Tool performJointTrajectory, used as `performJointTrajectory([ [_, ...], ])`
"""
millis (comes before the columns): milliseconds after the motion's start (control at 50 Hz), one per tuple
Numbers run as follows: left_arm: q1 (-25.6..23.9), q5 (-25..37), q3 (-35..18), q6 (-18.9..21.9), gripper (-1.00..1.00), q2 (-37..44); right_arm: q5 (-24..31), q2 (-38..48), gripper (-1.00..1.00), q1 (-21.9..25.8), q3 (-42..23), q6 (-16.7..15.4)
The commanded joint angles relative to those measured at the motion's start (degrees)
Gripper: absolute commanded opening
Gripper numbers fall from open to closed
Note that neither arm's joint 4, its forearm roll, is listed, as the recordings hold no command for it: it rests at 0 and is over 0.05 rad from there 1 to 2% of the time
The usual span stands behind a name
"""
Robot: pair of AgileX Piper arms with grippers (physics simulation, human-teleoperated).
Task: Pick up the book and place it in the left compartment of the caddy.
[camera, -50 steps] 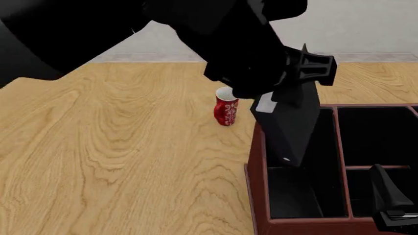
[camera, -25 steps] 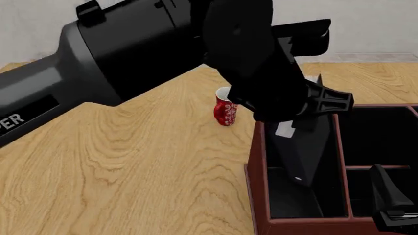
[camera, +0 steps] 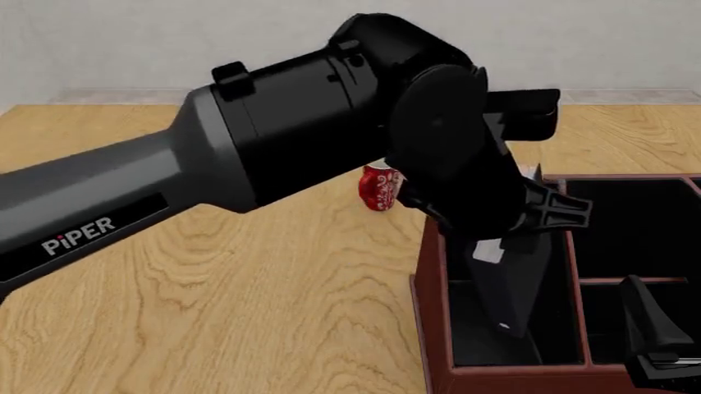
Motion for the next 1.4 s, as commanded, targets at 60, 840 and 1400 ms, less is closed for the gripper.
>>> performJointTrajectory([
  [60,-0.98,-1.66,1.25,2.38,-1.0,0.96,0.0,-0.01,1.0,-0.02,0.0,-0.01],
  [840,-0.98,-6.8,6.3,0.67,-1.0,3.21,0.0,-0.01,1.0,-0.01,0.0,0.02],
  [1400,-2.31,-8.49,6.5,-0.63,-1.0,6.64,0.0,-0.01,1.0,0.0,0.0,0.0],
])
